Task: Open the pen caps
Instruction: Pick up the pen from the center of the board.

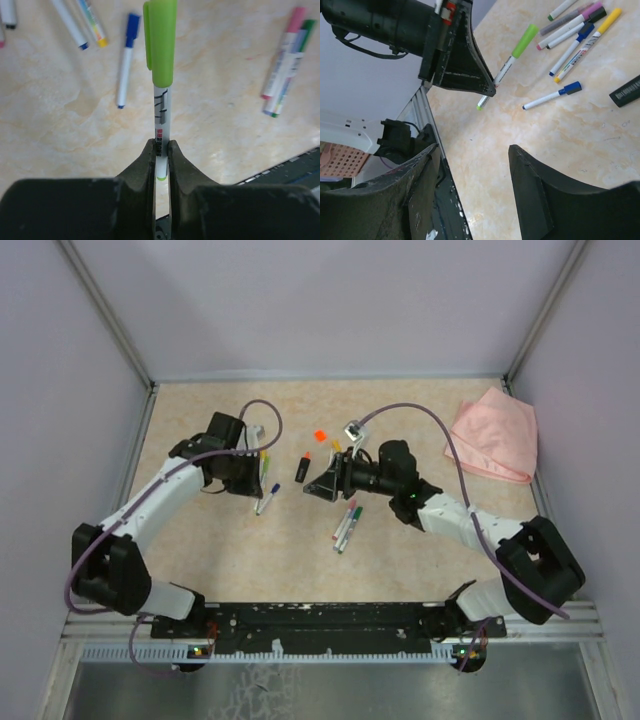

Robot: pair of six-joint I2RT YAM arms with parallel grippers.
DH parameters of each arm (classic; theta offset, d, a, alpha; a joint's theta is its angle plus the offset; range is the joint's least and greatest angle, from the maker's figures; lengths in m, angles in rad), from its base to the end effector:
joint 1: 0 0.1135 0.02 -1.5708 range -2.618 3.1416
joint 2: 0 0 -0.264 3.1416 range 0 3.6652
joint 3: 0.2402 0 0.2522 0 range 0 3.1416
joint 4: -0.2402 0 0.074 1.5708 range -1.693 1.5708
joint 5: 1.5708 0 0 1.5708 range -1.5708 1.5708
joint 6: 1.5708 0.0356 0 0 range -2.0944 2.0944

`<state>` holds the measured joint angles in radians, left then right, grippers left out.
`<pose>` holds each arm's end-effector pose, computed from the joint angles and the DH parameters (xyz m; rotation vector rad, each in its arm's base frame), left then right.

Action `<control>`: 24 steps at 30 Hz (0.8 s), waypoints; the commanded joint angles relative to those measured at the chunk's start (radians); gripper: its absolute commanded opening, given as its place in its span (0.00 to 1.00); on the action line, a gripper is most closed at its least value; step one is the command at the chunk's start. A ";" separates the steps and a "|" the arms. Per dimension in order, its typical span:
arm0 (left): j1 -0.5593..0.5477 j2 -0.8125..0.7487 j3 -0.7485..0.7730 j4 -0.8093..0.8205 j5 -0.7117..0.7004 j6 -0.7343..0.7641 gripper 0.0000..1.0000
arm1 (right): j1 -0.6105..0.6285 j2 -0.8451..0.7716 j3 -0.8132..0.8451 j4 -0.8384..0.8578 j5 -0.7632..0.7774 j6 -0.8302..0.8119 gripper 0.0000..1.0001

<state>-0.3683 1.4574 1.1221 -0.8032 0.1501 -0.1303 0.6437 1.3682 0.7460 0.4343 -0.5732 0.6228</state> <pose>0.2658 -0.1083 0.2527 0.3700 2.7138 -0.3479 0.2308 0.1973 0.2587 -0.4836 1.8961 1.3828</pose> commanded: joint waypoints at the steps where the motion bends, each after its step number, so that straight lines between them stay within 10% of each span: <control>1: 0.005 -0.109 0.033 0.167 0.249 -0.031 0.00 | 0.023 -0.057 -0.004 0.094 0.016 0.013 0.57; 12: 0.005 -0.321 -0.232 0.954 0.542 -0.462 0.00 | 0.085 -0.140 0.038 0.043 0.169 -0.002 0.63; 24: 0.003 -0.311 -0.295 1.213 0.628 -0.613 0.00 | 0.127 -0.073 0.189 -0.104 0.263 -0.038 0.63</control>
<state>-0.3683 1.1500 0.8391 0.2989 0.7338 -0.7006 0.7517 1.2747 0.8673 0.3347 -0.3603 0.6086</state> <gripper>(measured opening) 0.135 0.642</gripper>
